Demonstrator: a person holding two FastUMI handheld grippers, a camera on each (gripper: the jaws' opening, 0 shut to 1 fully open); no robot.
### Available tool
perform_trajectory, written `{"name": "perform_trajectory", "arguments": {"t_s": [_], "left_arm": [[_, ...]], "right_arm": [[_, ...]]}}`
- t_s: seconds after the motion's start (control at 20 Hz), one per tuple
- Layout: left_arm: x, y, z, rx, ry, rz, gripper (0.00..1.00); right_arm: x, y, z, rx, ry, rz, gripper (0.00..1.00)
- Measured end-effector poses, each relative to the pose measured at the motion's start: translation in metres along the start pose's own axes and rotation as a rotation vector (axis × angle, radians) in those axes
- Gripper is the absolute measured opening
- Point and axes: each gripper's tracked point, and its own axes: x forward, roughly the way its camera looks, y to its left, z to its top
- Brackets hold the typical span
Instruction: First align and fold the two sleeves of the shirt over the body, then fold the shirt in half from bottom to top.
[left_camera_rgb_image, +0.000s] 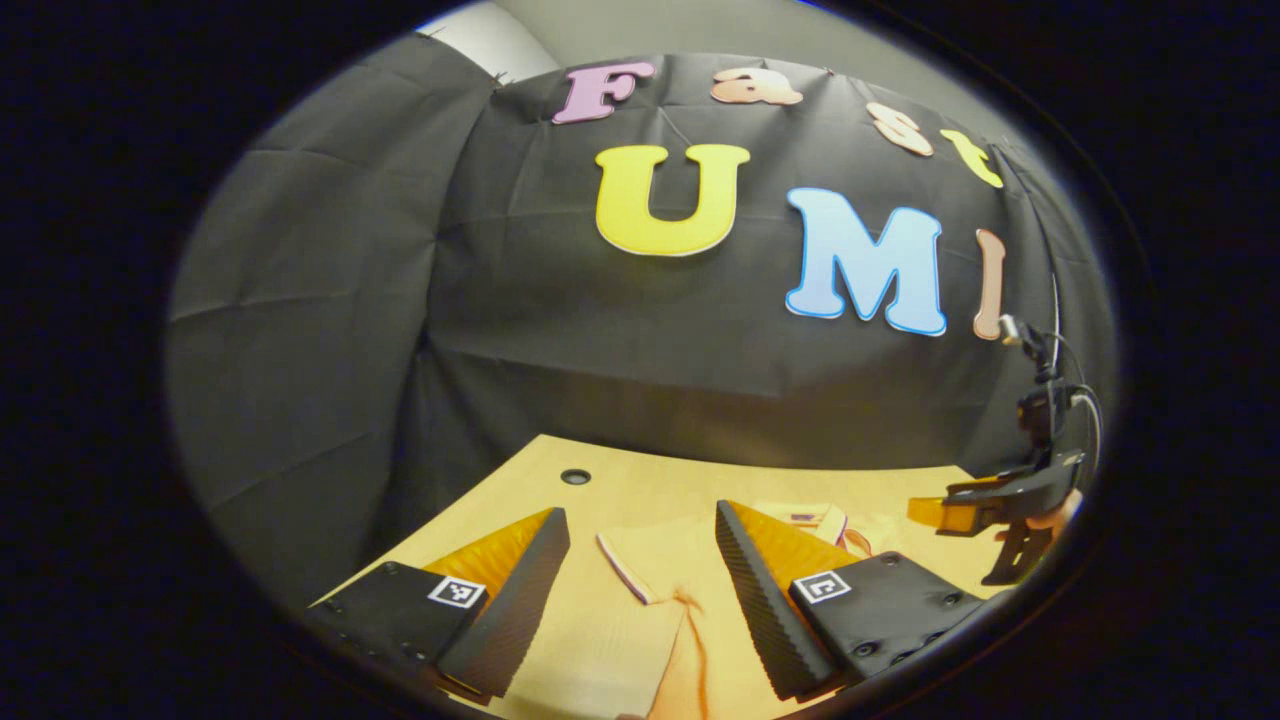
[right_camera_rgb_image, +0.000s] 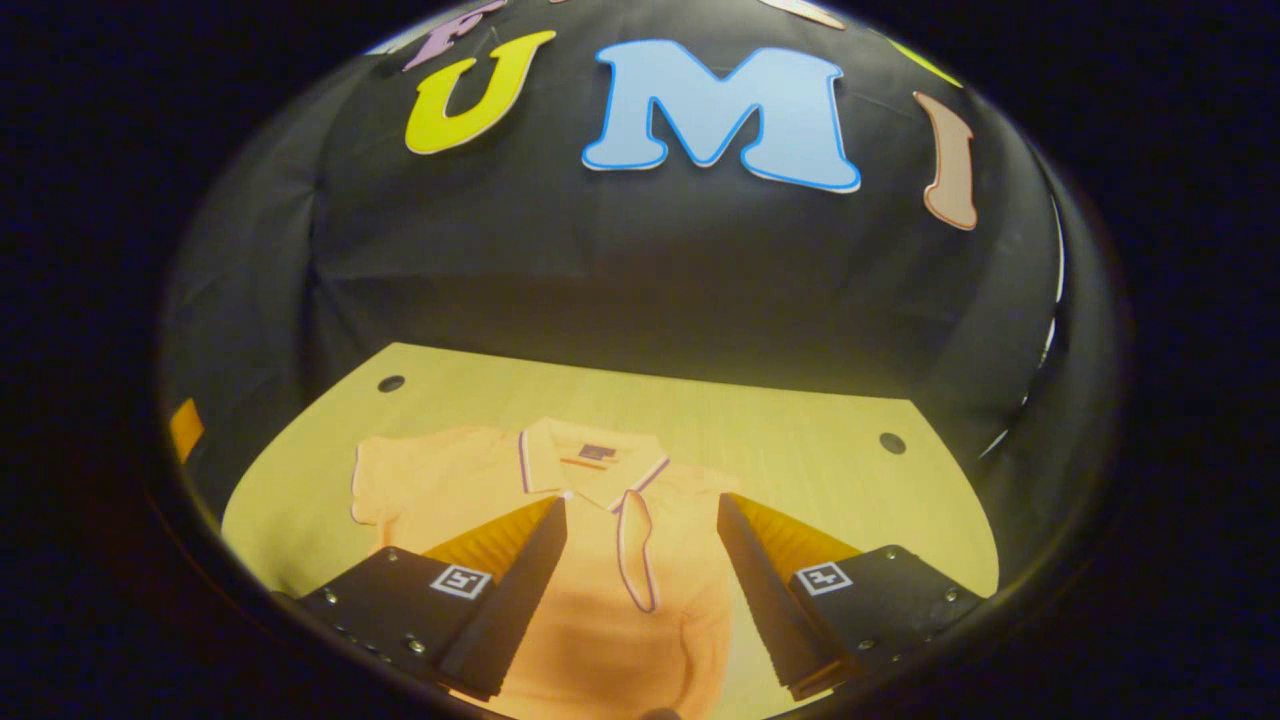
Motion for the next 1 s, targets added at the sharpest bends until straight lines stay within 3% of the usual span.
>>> {"name": "perform_trajectory", "arguments": {"t_s": [0.25, 0.75, 1.0], "left_arm": [[0.059, 0.015, -0.028, -0.016, 0.071, -0.046, 0.96], [0.174, 0.039, -0.107, -0.009, 0.243, -0.018, 0.95], [0.219, 0.047, -0.139, 0.021, 0.312, 0.001, 0.94]], "right_arm": [[-0.056, 0.013, 0.022, 0.023, -0.074, -0.041, 0.95], [-0.133, 0.043, 0.031, -0.037, -0.154, -0.081, 0.93], [-0.147, 0.056, 0.027, -0.018, -0.150, -0.071, 0.94]]}}
